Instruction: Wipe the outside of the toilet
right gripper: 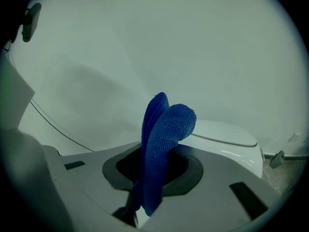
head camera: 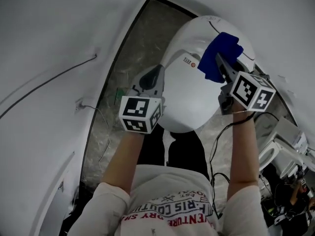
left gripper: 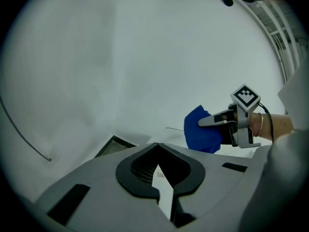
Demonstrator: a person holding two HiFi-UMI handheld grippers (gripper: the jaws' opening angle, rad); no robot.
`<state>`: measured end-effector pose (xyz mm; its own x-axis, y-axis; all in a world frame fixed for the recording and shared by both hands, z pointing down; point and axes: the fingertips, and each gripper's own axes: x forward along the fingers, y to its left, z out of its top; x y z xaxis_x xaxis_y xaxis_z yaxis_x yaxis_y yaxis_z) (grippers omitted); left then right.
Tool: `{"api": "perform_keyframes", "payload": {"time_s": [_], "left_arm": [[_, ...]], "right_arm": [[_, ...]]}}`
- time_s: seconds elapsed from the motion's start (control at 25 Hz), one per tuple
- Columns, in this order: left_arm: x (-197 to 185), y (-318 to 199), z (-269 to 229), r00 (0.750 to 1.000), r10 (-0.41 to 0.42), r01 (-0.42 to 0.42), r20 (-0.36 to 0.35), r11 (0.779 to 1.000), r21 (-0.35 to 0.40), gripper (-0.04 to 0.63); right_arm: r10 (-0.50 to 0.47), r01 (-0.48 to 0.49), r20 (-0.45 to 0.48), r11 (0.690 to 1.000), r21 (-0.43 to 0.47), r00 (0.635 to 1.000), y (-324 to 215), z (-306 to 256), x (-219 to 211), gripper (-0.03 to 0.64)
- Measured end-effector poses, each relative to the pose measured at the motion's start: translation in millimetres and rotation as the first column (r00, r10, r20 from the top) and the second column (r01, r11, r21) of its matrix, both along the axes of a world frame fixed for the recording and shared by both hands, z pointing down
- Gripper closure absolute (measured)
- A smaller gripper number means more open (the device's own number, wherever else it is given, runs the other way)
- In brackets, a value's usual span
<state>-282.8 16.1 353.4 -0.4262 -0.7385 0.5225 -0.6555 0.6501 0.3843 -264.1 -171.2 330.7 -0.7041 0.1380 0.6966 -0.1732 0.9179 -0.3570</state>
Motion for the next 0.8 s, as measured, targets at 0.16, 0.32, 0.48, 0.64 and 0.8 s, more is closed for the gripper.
{"api": "perform_keyframes", "payload": {"time_s": [0.16,0.32,0.48,0.64,0.8], "left_arm": [[-26.8,2.8,-2.0,0.998,-0.066,0.067,-0.004,0.998,0.004,0.589],[-63.3,2.1,9.4,0.991,-0.135,0.135,0.001,0.991,-0.021,0.589],[-72.0,7.1,38.5,0.975,-0.218,0.216,-0.033,0.975,-0.057,0.589],[-65.7,10.4,66.9,0.963,-0.264,0.260,-0.057,0.963,-0.071,0.589],[-53.1,21.3,97.4,0.945,-0.314,0.307,-0.091,0.948,-0.086,0.589]], "right_arm": [[-0.082,0.083,-0.029,0.996,0.041,0.996,-4.6,-3.3,-45.9,0.540],[-0.203,0.215,-0.093,0.966,0.141,0.975,-13.8,10.1,-105.2,0.540],[-0.344,0.383,-0.194,0.897,0.220,0.919,-13.0,39.7,-145.3,0.540],[-0.469,0.558,-0.338,0.794,0.243,0.816,-9.9,81.4,-162.4,0.540],[-0.552,0.705,-0.482,0.674,0.223,0.680,-4.8,123.5,-166.1,0.540]]}}
